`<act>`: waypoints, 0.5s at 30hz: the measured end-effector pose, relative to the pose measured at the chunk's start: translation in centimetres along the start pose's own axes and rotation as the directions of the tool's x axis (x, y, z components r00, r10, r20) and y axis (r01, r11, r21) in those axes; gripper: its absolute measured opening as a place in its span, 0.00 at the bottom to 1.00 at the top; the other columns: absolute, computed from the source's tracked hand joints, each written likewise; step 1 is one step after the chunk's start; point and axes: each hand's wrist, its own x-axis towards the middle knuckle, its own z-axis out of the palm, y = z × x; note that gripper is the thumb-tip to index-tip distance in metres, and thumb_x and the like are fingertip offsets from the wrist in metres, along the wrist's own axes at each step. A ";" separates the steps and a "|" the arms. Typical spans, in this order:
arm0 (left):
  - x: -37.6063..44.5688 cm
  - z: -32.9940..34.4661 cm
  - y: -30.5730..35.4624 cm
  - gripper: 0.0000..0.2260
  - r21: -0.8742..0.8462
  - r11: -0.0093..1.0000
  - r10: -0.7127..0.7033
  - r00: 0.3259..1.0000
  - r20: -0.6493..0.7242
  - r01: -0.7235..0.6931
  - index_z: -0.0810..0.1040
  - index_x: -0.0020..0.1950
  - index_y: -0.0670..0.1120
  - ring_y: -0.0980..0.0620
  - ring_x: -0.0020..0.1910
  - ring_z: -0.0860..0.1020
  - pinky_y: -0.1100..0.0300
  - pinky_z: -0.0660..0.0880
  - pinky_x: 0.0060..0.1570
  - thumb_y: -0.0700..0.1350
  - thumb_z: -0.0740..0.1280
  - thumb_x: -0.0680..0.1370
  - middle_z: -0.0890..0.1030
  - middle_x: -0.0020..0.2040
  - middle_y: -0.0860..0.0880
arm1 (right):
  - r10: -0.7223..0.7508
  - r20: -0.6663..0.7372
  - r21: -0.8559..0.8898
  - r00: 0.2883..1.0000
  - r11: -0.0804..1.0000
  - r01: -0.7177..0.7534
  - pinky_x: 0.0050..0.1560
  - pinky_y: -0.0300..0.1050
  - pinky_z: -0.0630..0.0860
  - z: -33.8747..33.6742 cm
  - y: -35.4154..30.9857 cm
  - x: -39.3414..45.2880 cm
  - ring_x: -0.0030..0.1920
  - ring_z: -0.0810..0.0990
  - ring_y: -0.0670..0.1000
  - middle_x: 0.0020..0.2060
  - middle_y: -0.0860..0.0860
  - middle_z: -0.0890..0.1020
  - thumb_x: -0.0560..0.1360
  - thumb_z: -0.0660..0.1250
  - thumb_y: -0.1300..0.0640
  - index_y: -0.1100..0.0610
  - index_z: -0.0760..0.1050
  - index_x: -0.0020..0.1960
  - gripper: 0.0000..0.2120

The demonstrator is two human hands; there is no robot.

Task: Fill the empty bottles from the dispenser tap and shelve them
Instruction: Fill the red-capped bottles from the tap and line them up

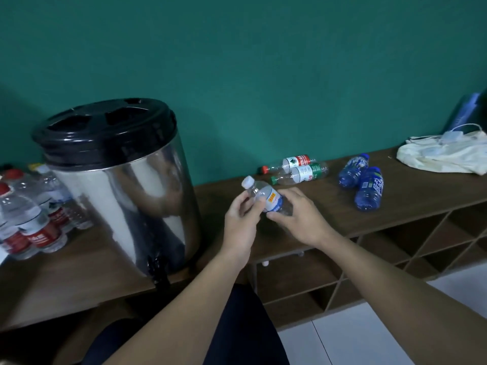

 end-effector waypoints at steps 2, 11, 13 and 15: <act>-2.1 -1.1 0.6 0.21 0.026 0.997 0.063 0.992 0.106 -0.066 0.80 0.75 0.56 0.53 0.71 0.83 0.48 0.78 0.75 0.48 0.78 0.83 0.87 0.69 0.53 | 0.051 0.016 0.192 0.999 0.980 -0.054 0.66 0.55 0.81 0.4 -2.6 -1.1 0.60 0.84 0.42 0.60 0.41 0.85 0.77 0.79 0.41 0.43 0.82 0.67 0.20; -7.8 -7.6 2.9 0.32 0.188 0.956 0.142 0.919 0.368 -0.223 0.74 0.81 0.51 0.48 0.72 0.83 0.54 0.80 0.70 0.32 0.78 0.81 0.84 0.73 0.49 | 0.166 0.189 0.479 0.968 0.845 -0.238 0.64 0.61 0.85 2.7 -10.3 -4.1 0.57 0.89 0.48 0.57 0.45 0.89 0.72 0.82 0.40 0.48 0.83 0.63 0.24; -8.3 -8.6 2.9 0.30 0.257 0.932 0.161 0.927 0.339 -0.256 0.76 0.78 0.52 0.48 0.69 0.84 0.51 0.81 0.70 0.33 0.79 0.80 0.85 0.70 0.49 | 0.155 0.275 0.455 0.949 0.848 -0.271 0.65 0.58 0.84 2.7 -11.7 -4.2 0.58 0.89 0.47 0.57 0.44 0.89 0.70 0.83 0.37 0.48 0.83 0.65 0.28; -8.7 -9.5 2.5 0.28 0.289 0.919 0.184 0.939 0.291 -0.269 0.78 0.77 0.54 0.49 0.69 0.84 0.44 0.79 0.74 0.37 0.80 0.80 0.86 0.68 0.49 | 0.120 0.251 0.253 0.960 0.950 -0.185 0.62 0.50 0.84 2.2 -13.2 -4.2 0.56 0.87 0.42 0.55 0.42 0.89 0.71 0.78 0.29 0.46 0.82 0.63 0.28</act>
